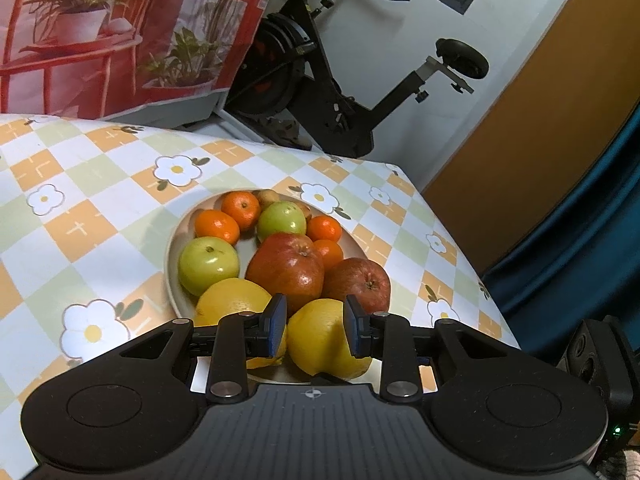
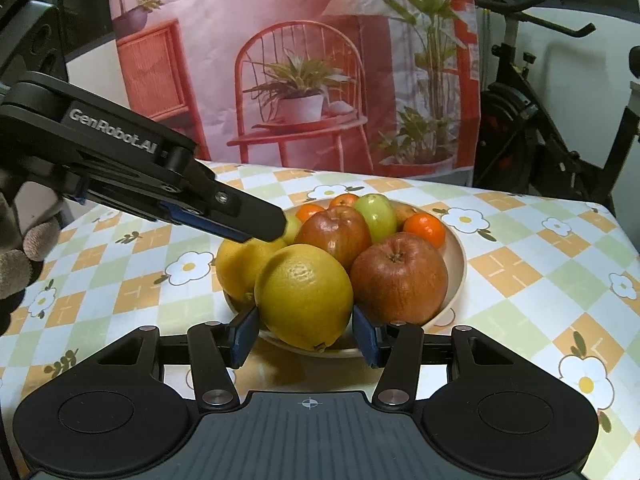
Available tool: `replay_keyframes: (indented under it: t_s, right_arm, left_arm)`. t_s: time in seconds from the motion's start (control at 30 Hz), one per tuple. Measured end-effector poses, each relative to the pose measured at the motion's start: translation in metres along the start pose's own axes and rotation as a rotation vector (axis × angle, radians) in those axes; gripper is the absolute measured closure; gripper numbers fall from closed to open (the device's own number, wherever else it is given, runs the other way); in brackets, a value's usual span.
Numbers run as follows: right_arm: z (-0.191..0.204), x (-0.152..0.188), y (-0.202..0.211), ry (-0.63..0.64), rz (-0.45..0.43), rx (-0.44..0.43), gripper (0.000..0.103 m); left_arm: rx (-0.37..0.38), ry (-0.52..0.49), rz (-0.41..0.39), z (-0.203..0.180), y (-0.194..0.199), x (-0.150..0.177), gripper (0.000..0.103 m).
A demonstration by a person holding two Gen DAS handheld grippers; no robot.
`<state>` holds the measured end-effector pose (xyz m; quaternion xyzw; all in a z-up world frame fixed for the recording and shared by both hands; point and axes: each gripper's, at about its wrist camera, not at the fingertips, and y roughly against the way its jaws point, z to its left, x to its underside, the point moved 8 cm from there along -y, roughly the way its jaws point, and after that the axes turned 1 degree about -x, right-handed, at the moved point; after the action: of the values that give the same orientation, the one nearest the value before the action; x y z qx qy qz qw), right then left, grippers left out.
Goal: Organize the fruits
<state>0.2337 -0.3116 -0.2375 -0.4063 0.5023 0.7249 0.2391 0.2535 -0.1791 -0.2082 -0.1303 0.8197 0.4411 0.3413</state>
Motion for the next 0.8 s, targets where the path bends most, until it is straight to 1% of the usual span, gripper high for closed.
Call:
replay_keyframes:
  t_s: [0.13,0.23,0.3,0.37,0.47,0.53,0.57,0.6,0.7,0.73,0.77,0.8]
  right_arm:
    - [0.002,-0.002,0.001,0.005,0.009,0.022,0.053]
    - [0.003,-0.004,0.004,0.005,0.000,0.041,0.050]
    - [0.003,-0.006,0.006,0.002,-0.003,0.045,0.050]
    - [0.005,-0.008,0.010,0.006,-0.004,0.049,0.050]
    - [0.009,-0.010,0.017,0.015,-0.010,0.053,0.048]
    - [0.010,-0.014,0.023,0.017,-0.021,0.061,0.046]
    - [0.011,-0.016,0.028,0.015,-0.029,0.066,0.044]
    - [0.011,-0.018,0.032,0.011,-0.039,0.071,0.044]
    - [0.014,-0.026,0.047,-0.001,-0.071,0.089,0.038]
    - [0.015,-0.029,0.052,-0.005,-0.081,0.098,0.032]
    - [0.016,-0.033,0.058,-0.008,-0.091,0.107,0.027]
    - [0.017,-0.035,0.064,-0.010,-0.099,0.114,0.024]
  left_arm:
    - [-0.027,-0.014,-0.018,0.003,0.009,0.000,0.070]
    - [-0.046,-0.021,-0.034,0.007,0.019,0.000,0.068]
    - [-0.061,-0.020,-0.044,0.011,0.026,-0.001,0.061]
    - [-0.077,-0.020,-0.060,0.016,0.034,-0.002,0.058]
    - [-0.105,-0.033,-0.084,0.021,0.048,-0.003,0.056]
    - [-0.123,-0.037,-0.104,0.025,0.058,-0.004,0.050]
    - [-0.132,-0.036,-0.117,0.026,0.064,-0.005,0.044]
    - [-0.139,-0.035,-0.130,0.028,0.070,-0.006,0.041]
    - [-0.158,-0.045,-0.163,0.029,0.090,-0.008,0.036]
    - [-0.167,-0.052,-0.174,0.029,0.096,-0.009,0.034]
    - [-0.176,-0.057,-0.186,0.028,0.102,-0.010,0.030]
    - [-0.186,-0.064,-0.201,0.028,0.110,-0.011,0.026]
